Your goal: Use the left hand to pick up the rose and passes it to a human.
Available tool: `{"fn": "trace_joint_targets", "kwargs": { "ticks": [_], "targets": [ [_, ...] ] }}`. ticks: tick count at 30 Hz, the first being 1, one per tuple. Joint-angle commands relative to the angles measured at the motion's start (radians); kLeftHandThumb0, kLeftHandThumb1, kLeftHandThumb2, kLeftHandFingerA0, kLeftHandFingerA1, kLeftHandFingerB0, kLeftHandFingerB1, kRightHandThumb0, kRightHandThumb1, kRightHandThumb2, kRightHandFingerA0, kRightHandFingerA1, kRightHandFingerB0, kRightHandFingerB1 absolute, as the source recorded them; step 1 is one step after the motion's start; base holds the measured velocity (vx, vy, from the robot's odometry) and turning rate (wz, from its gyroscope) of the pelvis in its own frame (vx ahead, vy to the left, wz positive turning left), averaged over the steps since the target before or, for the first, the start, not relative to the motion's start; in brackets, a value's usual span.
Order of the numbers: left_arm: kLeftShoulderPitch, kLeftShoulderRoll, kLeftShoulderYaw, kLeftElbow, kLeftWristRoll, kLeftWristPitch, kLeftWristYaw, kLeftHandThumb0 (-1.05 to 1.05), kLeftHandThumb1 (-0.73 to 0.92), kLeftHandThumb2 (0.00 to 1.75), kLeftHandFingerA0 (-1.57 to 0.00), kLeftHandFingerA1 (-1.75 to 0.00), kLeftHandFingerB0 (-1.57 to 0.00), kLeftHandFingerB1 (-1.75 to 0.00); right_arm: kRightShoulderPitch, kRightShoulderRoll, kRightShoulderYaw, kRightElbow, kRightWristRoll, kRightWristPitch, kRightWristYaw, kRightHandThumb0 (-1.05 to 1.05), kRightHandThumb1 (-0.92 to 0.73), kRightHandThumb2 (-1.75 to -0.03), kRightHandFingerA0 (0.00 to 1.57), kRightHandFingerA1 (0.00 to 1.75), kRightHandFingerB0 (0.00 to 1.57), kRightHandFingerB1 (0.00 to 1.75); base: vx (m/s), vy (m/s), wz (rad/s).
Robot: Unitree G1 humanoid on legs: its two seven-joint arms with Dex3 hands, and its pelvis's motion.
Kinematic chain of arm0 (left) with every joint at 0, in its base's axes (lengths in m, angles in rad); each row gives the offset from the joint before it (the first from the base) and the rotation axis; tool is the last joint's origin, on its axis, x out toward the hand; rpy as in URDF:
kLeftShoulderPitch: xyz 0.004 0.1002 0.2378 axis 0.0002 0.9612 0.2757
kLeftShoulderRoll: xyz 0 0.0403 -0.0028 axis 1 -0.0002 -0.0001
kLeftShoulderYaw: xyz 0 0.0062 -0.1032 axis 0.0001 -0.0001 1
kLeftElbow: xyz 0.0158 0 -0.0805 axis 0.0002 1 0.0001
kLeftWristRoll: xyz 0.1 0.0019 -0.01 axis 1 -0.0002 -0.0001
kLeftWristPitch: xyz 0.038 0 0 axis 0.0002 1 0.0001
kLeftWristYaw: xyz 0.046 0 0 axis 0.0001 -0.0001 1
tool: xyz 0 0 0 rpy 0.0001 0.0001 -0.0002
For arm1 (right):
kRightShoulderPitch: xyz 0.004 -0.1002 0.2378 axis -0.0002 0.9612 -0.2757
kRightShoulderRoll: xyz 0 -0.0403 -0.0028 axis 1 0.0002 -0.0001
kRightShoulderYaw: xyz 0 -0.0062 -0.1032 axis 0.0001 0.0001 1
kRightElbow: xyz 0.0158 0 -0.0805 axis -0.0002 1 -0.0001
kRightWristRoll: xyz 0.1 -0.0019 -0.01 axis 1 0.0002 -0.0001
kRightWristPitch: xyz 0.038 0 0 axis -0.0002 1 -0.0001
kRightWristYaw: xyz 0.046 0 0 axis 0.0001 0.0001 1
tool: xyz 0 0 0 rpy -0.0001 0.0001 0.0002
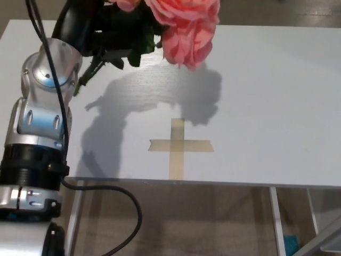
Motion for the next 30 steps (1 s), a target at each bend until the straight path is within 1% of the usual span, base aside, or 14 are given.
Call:
{"fn": "trace_joint_targets", "kwargs": {
  "ticks": [1, 3, 4, 5, 9, 10, 11, 15, 16, 17, 30],
  "targets": [
    [-0.007, -0.042, 0.064, -0.039, -0.155, 0.123, -0.035, -0.17, 0.82, 0.70, -0.96, -1.41, -0.76, -1.11, 0.006, -0.006, -0.011, 0.004, 0.017, 0.008, 0.015, -0.58, -0.67, -1.01, 0.49, 0.63, 0.34, 0.51, 0.00, 0.000, 0.00],
    [-0.006, -0.044, 0.067, -0.045, -0.155, 0.131, -0.037, -0.17, 0.82, 0.70, -0.96, -1.41, -0.76, -1.11, 0.006, -0.006, -0.012, 0.004, 0.017, 0.008, 0.016, -0.58, -0.67, -1.01, 0.49, 0.63, 0.34, 0.51, 0.00, 0.000, 0.00],
    [-0.017, -0.074, 0.112, -0.059, -0.220, 0.208, -0.030, -0.16, 0.79, 0.74, -0.95, -1.42, -0.79, -1.07, 0.005, -0.007, -0.009, 0.004, 0.013, 0.007, 0.020, -0.57, -0.66, -1.02, 0.50, 0.64, 0.36, 0.52, 0.00, 0.000, 0.00],
    [-0.027, -0.096, 0.149, -0.063, -0.272, 0.259, -0.027, -0.16, 0.78, 0.75, -0.96, -1.43, -0.79, -1.08, 0.004, -0.008, -0.008, 0.006, 0.012, 0.006, 0.023, -0.57, -0.67, -1.02, 0.50, 0.64, 0.37, 0.52, 0.00, 0.000, 0.00],
    [-0.027, -0.101, 0.159, -0.073, -0.273, 0.278, -0.028, -0.16, 0.78, 0.75, -0.96, -1.43, -0.79, -1.08, 0.004, -0.008, -0.008, 0.006, 0.012, 0.006, 0.024, -0.57, -0.67, -1.02, 0.50, 0.64, 0.37, 0.52, 0.00, 0.000, 0.00],
    [-0.027, -0.117, 0.189, -0.065, -0.308, 0.297, -0.019, -0.16, 0.78, 0.74, -0.96, -1.47, -0.80, -1.09, 0.004, -0.008, -0.001, 0.006, 0.005, 0.001, 0.021, -0.56, -0.66, -1.02, 0.50, 0.65, 0.38, 0.53, 0.00, 0.000, 0.00],
    [-0.028, -0.118, 0.194, -0.061, -0.314, 0.299, -0.019, -0.18, 0.76, 0.77, -0.98, -1.47, -0.81, -1.09, 0.004, -0.008, 0.001, 0.005, 0.003, 0.001, 0.021, -0.56, -0.66, -1.02, 0.50, 0.65, 0.38, 0.53, 0.00, 0.000, 0.00],
    [-0.028, -0.113, 0.197, -0.050, -0.320, 0.296, -0.022, -0.16, 0.77, 0.74, -0.97, -1.47, -0.80, -1.09, 0.004, -0.009, 0.000, 0.005, 0.005, -0.001, 0.023, -0.56, -0.66, -1.03, 0.50, 0.65, 0.38, 0.53, 0.00, 0.000, 0.00],
    [-0.019, -0.104, 0.183, -0.051, -0.299, 0.290, -0.015, -0.16, 0.77, 0.75, -0.97, -1.50, -0.80, -1.09, 0.004, -0.009, -0.002, 0.004, 0.008, 0.000, 0.023, -0.56, -0.67, -1.03, 0.51, 0.65, 0.38, 0.53, 0.00, 0.000, 0.00],
    [-0.017, -0.101, 0.182, -0.052, -0.302, 0.293, -0.015, -0.18, 0.76, 0.76, -0.99, -1.49, -0.81, -1.09, 0.004, -0.008, -0.003, 0.004, 0.009, 0.000, 0.022, -0.56, -0.67, -1.03, 0.51, 0.65, 0.38, 0.53, 0.00, 0.000, 0.00],
    [-0.013, -0.101, 0.174, -0.050, -0.345, 0.308, -0.007, -0.17, 0.78, 0.75, -0.99, -1.50, -0.81, -1.09, -0.003, -0.008, 0.001, 0.005, 0.005, 0.005, 0.011, -0.56, -0.67, -1.02, 0.50, 0.63, 0.36, 0.52, 0.00, 0.000, 0.00]
  ]
}}
